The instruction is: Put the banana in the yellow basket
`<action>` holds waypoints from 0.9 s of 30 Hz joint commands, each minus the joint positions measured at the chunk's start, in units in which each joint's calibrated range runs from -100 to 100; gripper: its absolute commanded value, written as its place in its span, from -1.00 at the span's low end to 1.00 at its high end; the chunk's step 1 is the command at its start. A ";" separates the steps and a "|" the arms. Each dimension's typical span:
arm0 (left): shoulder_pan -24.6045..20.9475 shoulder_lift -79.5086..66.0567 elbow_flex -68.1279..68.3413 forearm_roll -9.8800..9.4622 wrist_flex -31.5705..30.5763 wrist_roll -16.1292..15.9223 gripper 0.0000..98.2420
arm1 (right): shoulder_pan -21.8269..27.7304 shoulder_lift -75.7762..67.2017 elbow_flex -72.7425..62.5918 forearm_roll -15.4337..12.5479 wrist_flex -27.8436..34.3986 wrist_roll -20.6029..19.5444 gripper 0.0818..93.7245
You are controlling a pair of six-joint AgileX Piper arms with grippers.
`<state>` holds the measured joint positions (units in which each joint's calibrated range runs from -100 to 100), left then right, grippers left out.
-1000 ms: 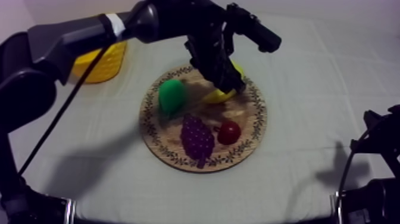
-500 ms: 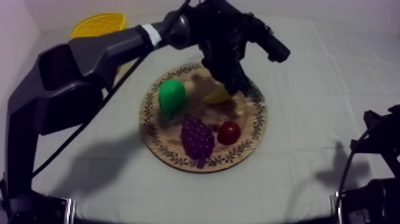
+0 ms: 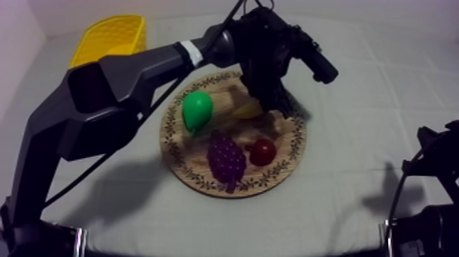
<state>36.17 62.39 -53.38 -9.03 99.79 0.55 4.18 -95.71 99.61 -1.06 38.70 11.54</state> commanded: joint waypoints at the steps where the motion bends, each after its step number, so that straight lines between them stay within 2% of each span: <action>1: 0.04 0.03 0.06 -0.16 0.03 0.17 -0.18 | 0.03 -0.05 0.05 0.01 0.01 0.01 -0.99; 10: 0.60 1.09 -0.08 -1.94 0.05 1.19 -0.45 | 0.03 -0.05 0.05 0.01 0.01 0.01 -0.99; 17: 0.26 -0.98 1.11 -3.42 0.05 1.86 -0.49 | 0.03 -0.05 0.05 0.01 0.01 0.01 -0.99; 27: -3.84 -14.06 2.66 -9.91 0.05 0.89 -0.52 | 0.03 -0.05 0.05 0.01 0.01 0.01 -0.99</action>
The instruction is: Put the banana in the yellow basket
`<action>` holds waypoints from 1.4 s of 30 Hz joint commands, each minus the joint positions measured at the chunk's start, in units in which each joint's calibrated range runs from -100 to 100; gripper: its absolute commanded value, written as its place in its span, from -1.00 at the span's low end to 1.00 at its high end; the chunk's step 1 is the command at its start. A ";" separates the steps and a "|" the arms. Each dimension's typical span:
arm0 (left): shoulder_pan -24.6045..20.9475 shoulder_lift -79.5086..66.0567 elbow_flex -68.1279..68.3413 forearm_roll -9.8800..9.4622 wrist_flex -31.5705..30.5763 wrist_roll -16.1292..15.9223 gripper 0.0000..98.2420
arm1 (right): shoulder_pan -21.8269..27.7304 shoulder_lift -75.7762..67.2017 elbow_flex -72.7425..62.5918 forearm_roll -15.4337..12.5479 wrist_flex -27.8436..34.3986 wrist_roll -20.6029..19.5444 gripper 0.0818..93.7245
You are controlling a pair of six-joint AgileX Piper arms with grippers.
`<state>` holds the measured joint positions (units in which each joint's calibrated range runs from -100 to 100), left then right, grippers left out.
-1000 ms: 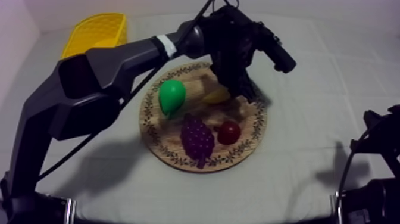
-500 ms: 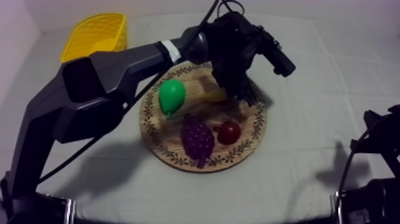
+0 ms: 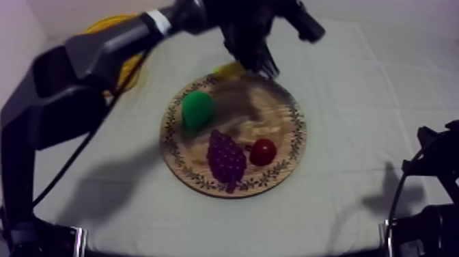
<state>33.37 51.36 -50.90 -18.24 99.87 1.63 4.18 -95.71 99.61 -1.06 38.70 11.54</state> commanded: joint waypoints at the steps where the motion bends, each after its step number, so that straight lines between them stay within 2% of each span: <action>1: -1.82 -4.59 0.56 -1.18 -0.03 -0.38 -0.52 | 0.03 -0.05 0.05 0.01 0.01 0.01 -0.99; 4: -4.44 -9.20 2.79 -2.44 -0.03 -0.80 -0.52 | 0.03 -0.05 0.05 0.01 0.01 0.01 -0.99; 8: -8.83 -14.24 6.41 -3.14 -0.07 -1.14 -0.53 | 0.03 -0.05 0.05 0.01 0.01 0.01 -0.99; 17: -19.31 -20.29 15.57 -3.06 -2.21 -1.19 -0.54 | 0.03 -0.05 0.05 0.01 0.01 0.01 -0.99; 23: -24.03 -19.78 21.20 -2.78 -4.39 -0.80 -0.54 | 0.03 -0.05 0.05 0.01 0.01 0.01 -0.99; 30: -26.20 -16.77 27.21 -2.17 -8.35 0.68 -0.53 | 0.03 -0.05 0.05 0.01 0.01 0.01 -0.99; 42: -25.94 -11.51 27.77 -0.32 -14.56 1.28 -0.45 | 0.03 -0.05 0.05 0.01 0.01 0.01 -0.99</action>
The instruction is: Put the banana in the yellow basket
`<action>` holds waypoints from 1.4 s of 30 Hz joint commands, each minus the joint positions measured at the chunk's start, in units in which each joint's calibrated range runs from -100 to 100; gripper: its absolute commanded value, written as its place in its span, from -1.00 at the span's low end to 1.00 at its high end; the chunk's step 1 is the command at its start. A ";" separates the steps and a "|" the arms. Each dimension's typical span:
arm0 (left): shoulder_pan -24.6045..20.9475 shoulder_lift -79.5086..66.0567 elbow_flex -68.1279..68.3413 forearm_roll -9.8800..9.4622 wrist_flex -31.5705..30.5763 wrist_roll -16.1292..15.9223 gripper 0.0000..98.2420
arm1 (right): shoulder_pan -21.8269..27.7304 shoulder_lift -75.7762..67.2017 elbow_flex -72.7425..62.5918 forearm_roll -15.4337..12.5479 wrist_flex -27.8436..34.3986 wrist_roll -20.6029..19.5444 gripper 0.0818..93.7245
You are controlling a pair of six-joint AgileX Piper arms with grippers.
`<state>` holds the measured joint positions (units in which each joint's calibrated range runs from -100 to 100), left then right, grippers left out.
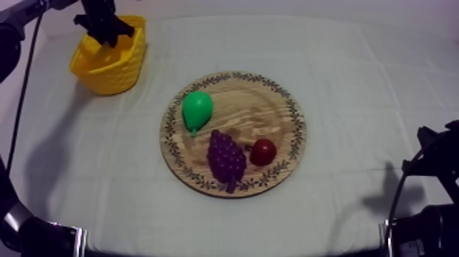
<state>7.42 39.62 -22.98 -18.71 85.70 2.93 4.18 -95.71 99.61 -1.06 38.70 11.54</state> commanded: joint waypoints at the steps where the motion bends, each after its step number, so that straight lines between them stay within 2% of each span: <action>1: -0.04 0.51 -0.27 0.32 -0.89 -0.02 -0.44 | 0.03 -0.05 0.05 0.01 0.01 0.01 -0.99; 6: -0.21 1.33 -0.70 1.12 -3.12 -0.41 -0.31 | 0.03 -0.05 0.05 0.01 0.01 0.01 -0.99; 10: -0.81 1.36 -0.95 2.51 -4.56 -1.38 -0.21 | 0.03 -0.05 0.05 0.01 0.01 0.01 -0.99; 16: -1.65 0.39 0.78 3.81 -6.96 -2.09 -0.17 | 0.03 -0.05 0.05 0.01 0.01 0.01 -0.99; 19: -1.81 -1.06 3.34 4.16 -9.05 -2.06 -0.27 | 0.03 -0.05 0.05 0.01 0.01 0.01 -0.99; 25: -1.88 -7.85 12.04 5.26 -15.36 -2.05 -0.80 | 0.03 -0.05 0.05 0.01 0.01 0.01 -0.99; 27: -1.88 -11.36 15.96 5.76 -17.59 -2.14 -0.90 | 0.03 -0.05 0.05 0.01 0.01 0.01 -0.99; 35: -1.72 -29.30 35.90 7.93 -29.25 -2.76 -0.97 | 0.03 -0.05 0.05 0.01 0.01 0.01 -0.99; 42: -1.31 -48.00 57.64 9.55 -43.68 -2.52 -0.96 | 0.03 -0.05 0.05 0.01 0.01 0.01 -0.99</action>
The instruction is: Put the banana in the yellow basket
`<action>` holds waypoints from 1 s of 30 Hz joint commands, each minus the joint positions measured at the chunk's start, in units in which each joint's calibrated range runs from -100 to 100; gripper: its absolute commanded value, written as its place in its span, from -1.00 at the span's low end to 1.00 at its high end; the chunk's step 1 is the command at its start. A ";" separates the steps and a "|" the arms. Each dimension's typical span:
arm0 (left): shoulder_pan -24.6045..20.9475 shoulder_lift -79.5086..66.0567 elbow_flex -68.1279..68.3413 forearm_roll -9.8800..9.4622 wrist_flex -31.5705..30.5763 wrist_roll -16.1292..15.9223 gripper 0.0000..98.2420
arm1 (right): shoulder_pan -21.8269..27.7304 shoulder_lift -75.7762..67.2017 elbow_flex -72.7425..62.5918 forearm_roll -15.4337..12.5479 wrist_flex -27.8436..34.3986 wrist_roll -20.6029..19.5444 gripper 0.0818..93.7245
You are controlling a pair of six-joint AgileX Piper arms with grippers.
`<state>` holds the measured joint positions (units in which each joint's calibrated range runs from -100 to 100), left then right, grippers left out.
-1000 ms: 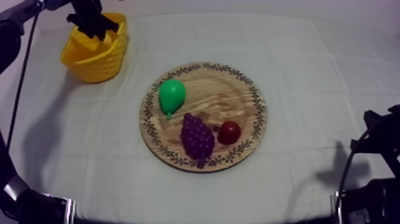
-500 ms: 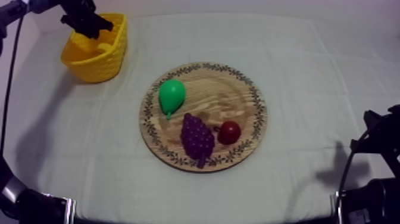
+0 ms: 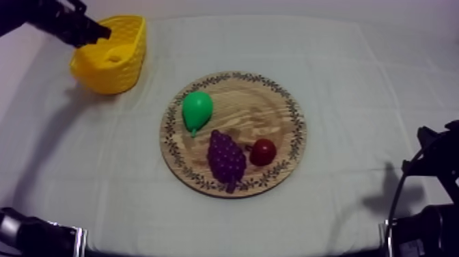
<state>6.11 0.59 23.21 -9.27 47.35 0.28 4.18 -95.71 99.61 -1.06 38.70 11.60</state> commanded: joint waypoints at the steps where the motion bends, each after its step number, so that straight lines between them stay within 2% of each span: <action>1: 0.01 -11.76 14.68 0.46 -7.53 0.23 -0.96 | 0.03 -0.05 0.05 0.01 0.01 -0.04 -0.99; 8: -0.75 -32.28 36.03 2.48 -19.44 1.97 -0.96 | 0.03 -0.05 0.05 0.01 0.01 -0.04 -0.99; 15: -2.24 -53.29 54.40 3.08 -22.18 3.65 -0.97 | 0.03 -0.05 0.05 0.01 0.01 -0.04 -0.99; 18: -3.20 -62.50 60.96 4.07 -21.57 3.55 -0.97 | 0.03 -0.05 0.05 0.01 0.01 -0.04 -0.99; 22: -4.95 -73.81 66.04 6.39 -16.76 1.74 -0.97 | 0.03 -0.05 0.05 0.01 0.01 -0.04 -0.99; 30: -5.57 -89.87 72.67 8.28 -9.44 0.53 -0.98 | 0.03 -0.05 0.05 0.01 0.01 -0.04 -0.99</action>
<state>0.52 -81.95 94.75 -1.04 37.20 0.80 4.18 -95.71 99.61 -1.06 38.70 11.56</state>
